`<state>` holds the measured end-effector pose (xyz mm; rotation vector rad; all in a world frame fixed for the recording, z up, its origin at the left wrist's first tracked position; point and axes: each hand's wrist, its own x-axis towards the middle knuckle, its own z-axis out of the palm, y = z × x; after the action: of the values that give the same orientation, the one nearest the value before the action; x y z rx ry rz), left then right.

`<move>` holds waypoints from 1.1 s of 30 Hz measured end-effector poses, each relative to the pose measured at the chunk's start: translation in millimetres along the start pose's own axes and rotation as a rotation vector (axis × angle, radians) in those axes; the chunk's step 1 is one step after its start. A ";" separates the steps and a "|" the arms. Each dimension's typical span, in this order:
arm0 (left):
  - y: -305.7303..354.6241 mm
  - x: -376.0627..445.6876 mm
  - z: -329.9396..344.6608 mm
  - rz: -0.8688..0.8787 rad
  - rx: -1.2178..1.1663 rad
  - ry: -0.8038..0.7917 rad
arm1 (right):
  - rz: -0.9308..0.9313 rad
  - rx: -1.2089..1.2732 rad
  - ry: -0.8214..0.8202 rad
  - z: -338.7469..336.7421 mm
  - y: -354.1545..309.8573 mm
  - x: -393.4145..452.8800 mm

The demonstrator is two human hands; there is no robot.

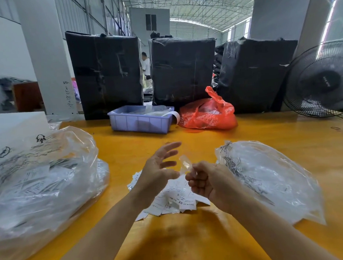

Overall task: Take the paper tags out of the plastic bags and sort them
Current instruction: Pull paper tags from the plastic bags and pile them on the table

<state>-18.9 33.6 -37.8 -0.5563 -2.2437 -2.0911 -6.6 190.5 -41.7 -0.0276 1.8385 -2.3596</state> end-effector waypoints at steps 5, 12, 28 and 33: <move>6.2 2.1 -2.3 -0.123 -0.241 -0.078 | 0.044 0.010 -0.052 1.5 -2.6 -1.9; 5.6 2.6 0.1 -0.114 -0.387 -0.120 | 0.177 0.164 -0.069 3.7 -2.3 -1.1; 1.5 2.6 5.0 -0.138 -0.222 0.126 | 0.125 -0.112 -0.078 3.1 -1.1 -0.9; -0.8 2.7 1.3 -0.108 -0.130 0.163 | -0.078 -0.270 -0.049 -1.5 -2.3 -5.0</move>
<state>-21.3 35.5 -38.0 -0.2619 -2.1054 -2.2540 -2.0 193.2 -39.4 -0.1893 2.1537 -2.1180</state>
